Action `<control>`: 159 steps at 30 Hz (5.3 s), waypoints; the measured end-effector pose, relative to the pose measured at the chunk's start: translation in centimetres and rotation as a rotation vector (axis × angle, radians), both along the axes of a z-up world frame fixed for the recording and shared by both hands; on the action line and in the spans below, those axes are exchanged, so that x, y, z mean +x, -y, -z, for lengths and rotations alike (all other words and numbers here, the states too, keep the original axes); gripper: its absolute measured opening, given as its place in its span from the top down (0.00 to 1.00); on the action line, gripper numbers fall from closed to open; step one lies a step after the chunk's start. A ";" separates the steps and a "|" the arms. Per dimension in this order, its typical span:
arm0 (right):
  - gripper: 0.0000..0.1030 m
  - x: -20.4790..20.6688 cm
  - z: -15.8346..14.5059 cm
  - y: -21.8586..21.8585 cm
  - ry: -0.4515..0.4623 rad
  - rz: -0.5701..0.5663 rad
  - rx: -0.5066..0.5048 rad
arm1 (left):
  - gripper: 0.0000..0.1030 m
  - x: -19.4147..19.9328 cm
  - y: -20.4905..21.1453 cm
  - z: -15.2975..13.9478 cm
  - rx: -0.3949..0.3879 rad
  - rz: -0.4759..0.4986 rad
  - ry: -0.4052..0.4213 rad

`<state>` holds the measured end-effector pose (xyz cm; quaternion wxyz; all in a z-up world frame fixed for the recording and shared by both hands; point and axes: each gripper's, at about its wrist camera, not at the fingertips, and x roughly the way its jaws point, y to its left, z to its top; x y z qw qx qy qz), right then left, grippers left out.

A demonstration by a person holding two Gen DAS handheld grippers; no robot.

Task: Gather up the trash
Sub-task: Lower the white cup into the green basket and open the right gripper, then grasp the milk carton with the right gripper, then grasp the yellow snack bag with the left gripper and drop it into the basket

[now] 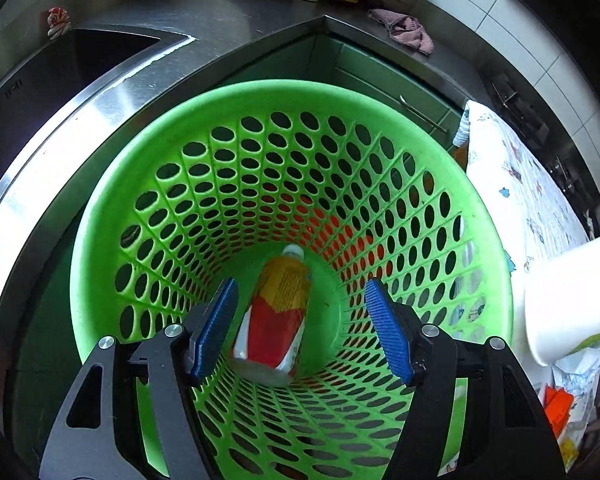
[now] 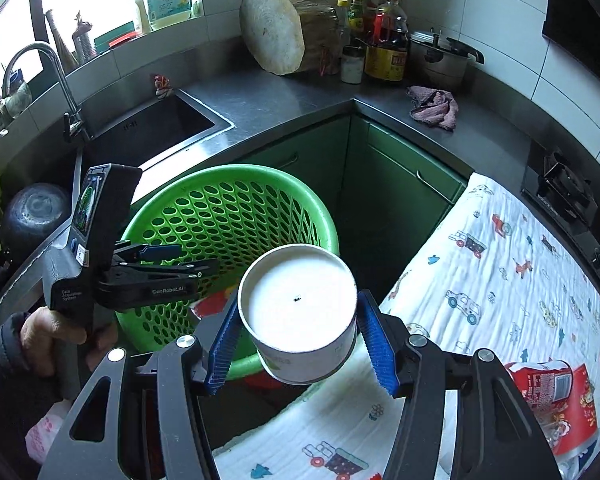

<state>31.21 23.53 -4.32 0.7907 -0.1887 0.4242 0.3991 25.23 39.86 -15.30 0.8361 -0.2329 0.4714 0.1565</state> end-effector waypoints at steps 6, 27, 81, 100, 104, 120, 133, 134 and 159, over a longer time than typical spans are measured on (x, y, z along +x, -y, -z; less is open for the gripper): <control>0.46 0.3 1.4 -2.9 -0.046 -0.025 0.015 | 0.33 -2.2 -0.5 -2.0 0.016 -0.036 0.067; 0.20 -1.5 1.1 -4.4 -0.052 -0.056 0.035 | 0.31 -8.5 -1.2 -6.1 0.066 -0.099 0.139; 0.24 -3.7 8.1 34.6 -0.085 -0.082 -0.225 | 0.15 -14.5 41.0 -9.0 0.027 0.621 0.147; 0.33 -3.3 4.3 37.2 -0.116 0.076 -0.064 | 0.26 -10.0 46.9 -4.3 0.040 0.870 0.072; 0.33 -3.1 3.8 37.4 -0.125 0.101 -0.050 | 0.38 -9.5 46.8 -3.4 0.020 0.869 0.046; 0.33 -4.0 0.7 35.6 -0.107 0.137 0.016 | 0.78 -11.7 42.1 -5.7 0.006 0.781 0.128; 0.33 -3.8 -2.6 30.1 -0.068 0.090 0.067 | 0.79 -12.1 29.8 -11.1 0.101 0.516 0.241; 0.33 -3.8 -2.8 29.5 -0.067 0.085 0.071 | 0.79 -11.8 28.5 -11.4 0.114 0.490 0.244; 0.33 0.1 -4.1 8.2 -0.129 0.021 0.166 | 0.50 -4.1 3.2 -4.3 0.114 0.125 0.068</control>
